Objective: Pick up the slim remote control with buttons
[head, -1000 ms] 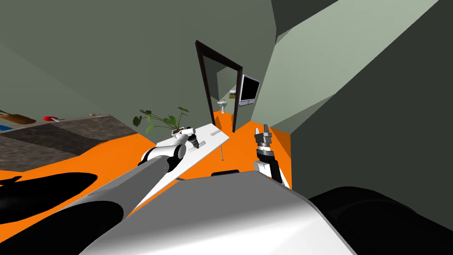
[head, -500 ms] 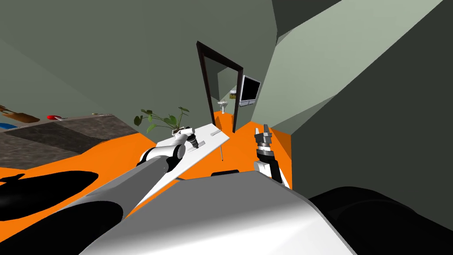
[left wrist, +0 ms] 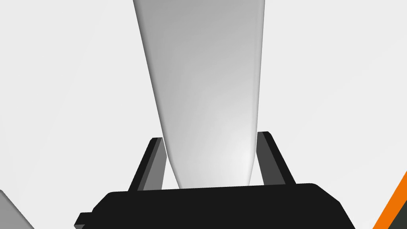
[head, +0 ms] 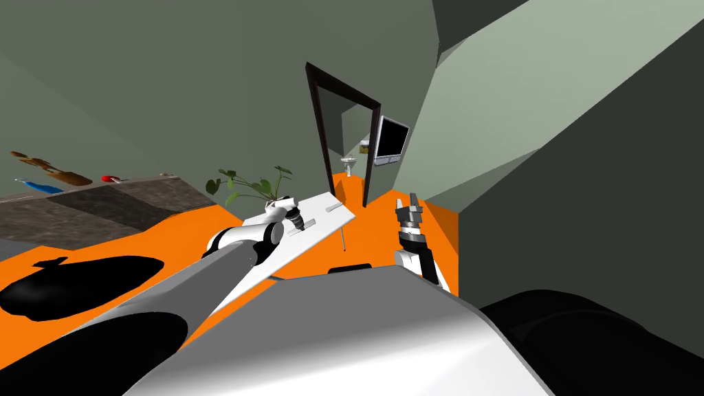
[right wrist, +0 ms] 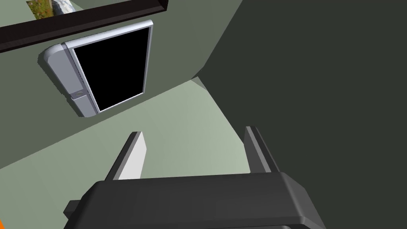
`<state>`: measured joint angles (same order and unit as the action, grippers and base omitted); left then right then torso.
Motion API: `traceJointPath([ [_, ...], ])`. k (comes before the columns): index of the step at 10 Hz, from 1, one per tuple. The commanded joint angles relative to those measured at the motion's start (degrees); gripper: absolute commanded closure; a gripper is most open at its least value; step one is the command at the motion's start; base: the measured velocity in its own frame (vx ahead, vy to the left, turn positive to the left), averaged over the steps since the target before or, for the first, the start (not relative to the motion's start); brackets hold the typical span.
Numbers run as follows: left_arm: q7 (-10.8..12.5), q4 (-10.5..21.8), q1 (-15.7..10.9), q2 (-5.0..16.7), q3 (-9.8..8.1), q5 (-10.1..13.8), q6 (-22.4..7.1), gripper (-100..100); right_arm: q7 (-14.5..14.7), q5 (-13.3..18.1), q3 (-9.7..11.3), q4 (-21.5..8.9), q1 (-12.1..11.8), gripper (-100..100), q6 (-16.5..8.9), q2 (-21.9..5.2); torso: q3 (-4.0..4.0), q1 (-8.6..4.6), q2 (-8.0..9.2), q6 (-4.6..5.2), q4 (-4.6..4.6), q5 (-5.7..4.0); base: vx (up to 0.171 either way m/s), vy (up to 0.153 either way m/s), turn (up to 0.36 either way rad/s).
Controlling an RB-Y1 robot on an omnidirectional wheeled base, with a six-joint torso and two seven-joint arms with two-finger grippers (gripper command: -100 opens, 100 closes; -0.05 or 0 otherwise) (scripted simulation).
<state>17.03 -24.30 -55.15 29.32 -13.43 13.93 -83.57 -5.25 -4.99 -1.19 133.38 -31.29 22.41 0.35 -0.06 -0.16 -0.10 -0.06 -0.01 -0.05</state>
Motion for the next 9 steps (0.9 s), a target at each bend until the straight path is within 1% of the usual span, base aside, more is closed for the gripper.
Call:
traceJointPath([
  [1, -2.2, 2.2, -1.0, 1.3, -0.34, 0.1, 0.6, 100, 0.0, 0.0, 0.0, 0.0, 0.0, 0, 0.0, 0.0, 0.0, 0.0, 0.0, 0.0, 0.0, 0.0, 0.031, -0.084, 0.088],
  [2, -2.2, 1.4, -1.0, 1.3, -0.34, 0.1, 0.6, 100, 0.0, 0.0, 0.0, 0.0, 0.0, 0, 0.0, 0.0, 0.02, -0.04, 0.03, 0.0, 0.01, -0.01, 0.024, -0.06, 0.038],
  [3, -3.4, 3.1, -1.4, 2.0, -0.59, 0.2, 0.8, 100, 0.0, 0.0, 0.0, 0.0, 0.0, 0, 0.0, 0.0, 0.03, -0.01, 0.03, 0.06, 0.03, -0.01, 0.023, -0.052, 0.035],
  [5, -5.9, 5.0, -2.2, 3.5, -1.07, 0.4, 1.1, 100, 0.0, 0.0, 0.0, 0.0, 0.0, 0, 0.0, 0.0, 0.03, -0.08, 0.06, 0.03, 0.01, -0.01, 0.03, -0.088, 0.078],
  [6, -5.9, 3.7, -2.2, 3.5, -1.07, 0.4, 1.1, 100, 0.0, 0.0, 0.0, 0.0, 0.0, 0, 0.0, 0.0, 0.03, -0.07, 0.04, 0.0, 0.03, -0.02, 0.026, -0.06, 0.049],
  [7, -5.9, 5.0, -2.2, 3.5, -1.07, 0.4, 1.1, 100, 0.0, 0.0, 0.0, 0.0, 0.0, 0, 0.0, 0.0, 0.05, -0.02, 0.05, 0.06, 0.05, -0.03, 0.01, -0.023, -0.011],
  [8, -5.7, 4.0, -2.0, 3.4, -1.09, 0.4, 0.7, 100, 0.0, 0.0, 0.0, 0.0, 0.0, 0, 0.0, 0.0, 0.06, 0.09, 0.09, 0.07, 0.03, 0.01, 0.002, -0.006, -0.006],
  [9, -5.8, 4.2, -2.0, 3.4, -1.09, 0.4, 0.9, 0, 0.0, 0.0, 0.0, 0.0, 0.0, 0, 0.0, 0.0, 0.08, 0.16, 0.12, 0.06, 0.05, 0.02, 0.0, 0.0, 0.0],
])
